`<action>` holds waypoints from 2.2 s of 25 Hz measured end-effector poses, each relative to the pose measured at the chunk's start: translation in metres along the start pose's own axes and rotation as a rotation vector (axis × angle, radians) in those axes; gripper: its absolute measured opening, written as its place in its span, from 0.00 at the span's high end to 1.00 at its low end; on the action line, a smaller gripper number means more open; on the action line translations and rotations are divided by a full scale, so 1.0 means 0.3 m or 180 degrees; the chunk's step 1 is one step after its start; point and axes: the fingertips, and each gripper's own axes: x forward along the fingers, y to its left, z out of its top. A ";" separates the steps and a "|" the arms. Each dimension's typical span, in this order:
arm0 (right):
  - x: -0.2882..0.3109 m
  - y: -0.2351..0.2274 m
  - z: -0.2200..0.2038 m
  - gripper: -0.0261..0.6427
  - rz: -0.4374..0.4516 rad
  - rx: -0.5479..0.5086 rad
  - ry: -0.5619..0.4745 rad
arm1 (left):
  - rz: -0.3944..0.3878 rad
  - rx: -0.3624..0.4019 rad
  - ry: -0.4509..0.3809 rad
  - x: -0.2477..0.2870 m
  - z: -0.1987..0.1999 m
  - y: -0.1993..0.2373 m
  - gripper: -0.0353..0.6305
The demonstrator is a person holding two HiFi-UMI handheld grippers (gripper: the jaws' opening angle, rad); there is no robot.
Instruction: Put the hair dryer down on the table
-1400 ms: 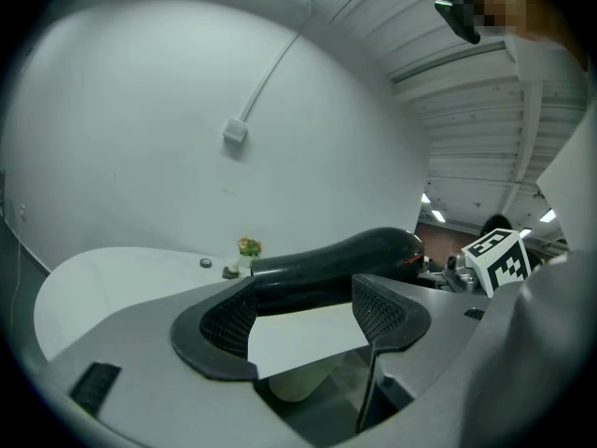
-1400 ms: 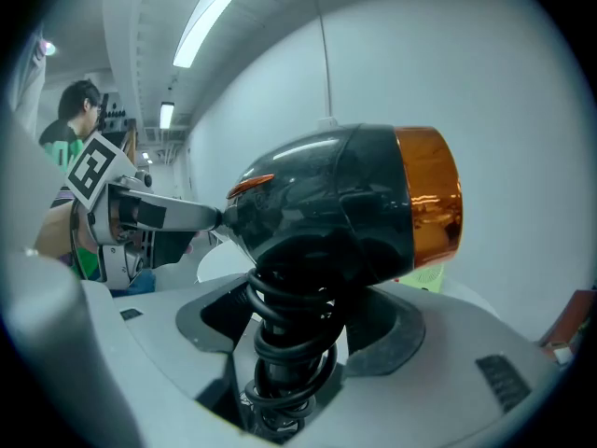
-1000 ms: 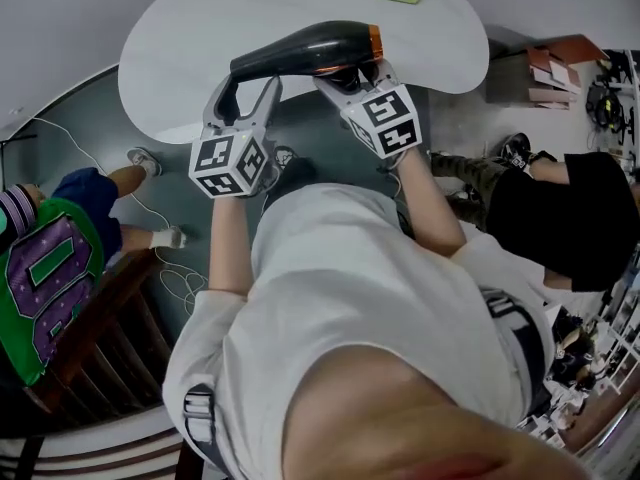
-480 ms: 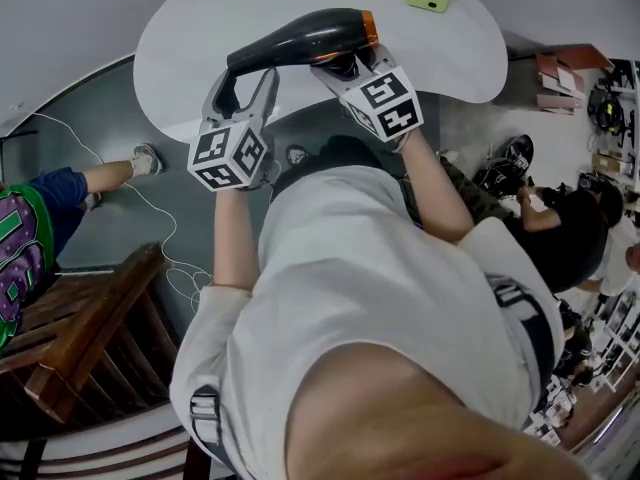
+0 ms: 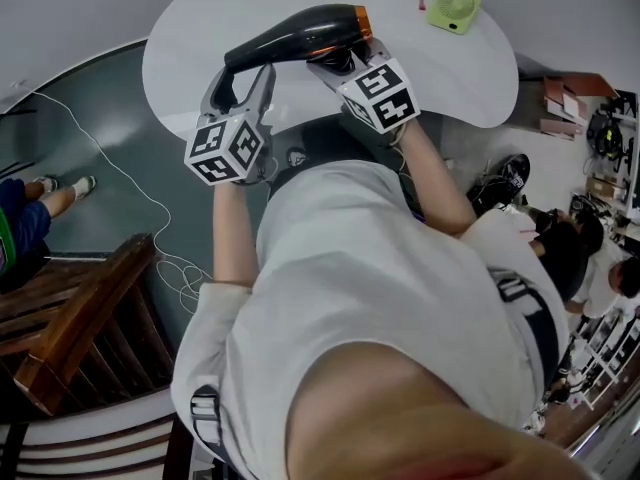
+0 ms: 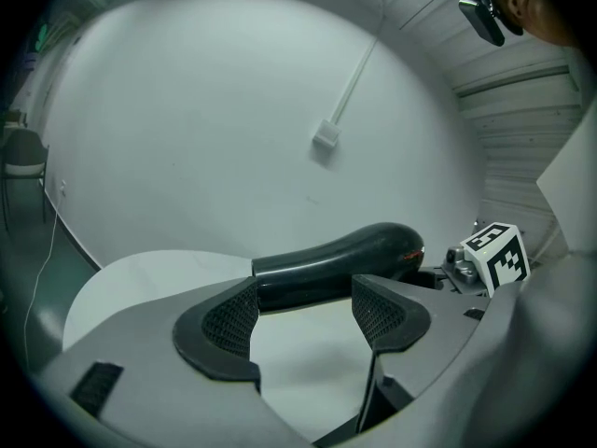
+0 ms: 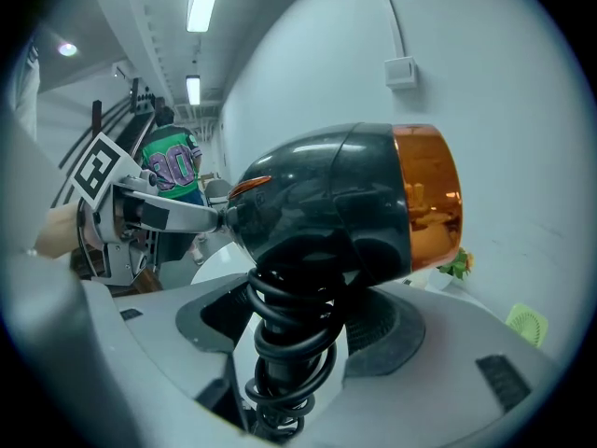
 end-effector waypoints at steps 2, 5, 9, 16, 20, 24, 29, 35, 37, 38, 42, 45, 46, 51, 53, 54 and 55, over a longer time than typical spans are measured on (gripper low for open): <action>0.038 -0.013 0.003 0.53 0.0062 0.0008 0.0036 | 0.0049 -0.0043 0.0011 0.024 0.001 0.029 0.45; 0.092 -0.036 0.005 0.54 0.0142 0.0027 0.0084 | 0.0101 -0.0090 0.0045 0.064 0.001 0.068 0.45; 0.158 -0.074 0.008 0.54 0.0226 0.0070 0.0149 | 0.0164 -0.0144 0.0102 0.122 0.005 0.113 0.45; 0.236 -0.123 -0.003 0.54 0.0343 0.0144 0.0232 | 0.0245 -0.0191 0.0196 0.197 -0.002 0.161 0.45; 0.278 -0.148 -0.008 0.54 0.0402 0.0186 0.0281 | 0.0287 -0.0218 0.0256 0.234 -0.003 0.187 0.45; 0.314 -0.180 -0.018 0.54 0.0446 0.0223 0.0306 | 0.0322 -0.0237 0.0304 0.277 -0.007 0.204 0.45; 0.358 -0.205 -0.027 0.54 0.0489 0.0278 0.0343 | 0.0354 -0.0250 0.0369 0.319 -0.013 0.233 0.45; 0.405 -0.231 -0.032 0.54 0.0534 0.0303 0.0373 | 0.0386 -0.0281 0.0420 0.360 -0.017 0.264 0.45; 0.418 -0.236 -0.034 0.54 0.0551 0.0319 0.0386 | 0.0400 -0.0284 0.0436 0.370 -0.018 0.273 0.45; 0.424 -0.237 -0.035 0.54 0.0560 0.0328 0.0396 | 0.0405 -0.0285 0.0445 0.374 -0.019 0.278 0.45; 0.452 -0.243 -0.036 0.54 0.0590 0.0340 0.0438 | 0.0421 -0.0307 0.0473 0.390 -0.020 0.301 0.45; 0.468 -0.248 -0.036 0.54 0.0612 0.0350 0.0459 | 0.0432 -0.0333 0.0487 0.402 -0.022 0.314 0.45; 0.473 -0.250 -0.037 0.54 0.0618 0.0358 0.0465 | 0.0435 -0.0344 0.0494 0.406 -0.023 0.318 0.45; 0.498 -0.260 -0.040 0.54 0.0645 0.0391 0.0495 | 0.0443 -0.0392 0.0521 0.427 -0.029 0.339 0.45; 0.505 -0.263 -0.040 0.54 0.0648 0.0401 0.0497 | 0.0440 -0.0403 0.0524 0.435 -0.029 0.345 0.45; 0.508 -0.266 -0.040 0.54 0.0650 0.0407 0.0499 | 0.0438 -0.0409 0.0528 0.440 -0.029 0.348 0.45; 0.511 -0.270 -0.041 0.54 0.0653 0.0414 0.0504 | 0.0435 -0.0416 0.0536 0.446 -0.030 0.350 0.45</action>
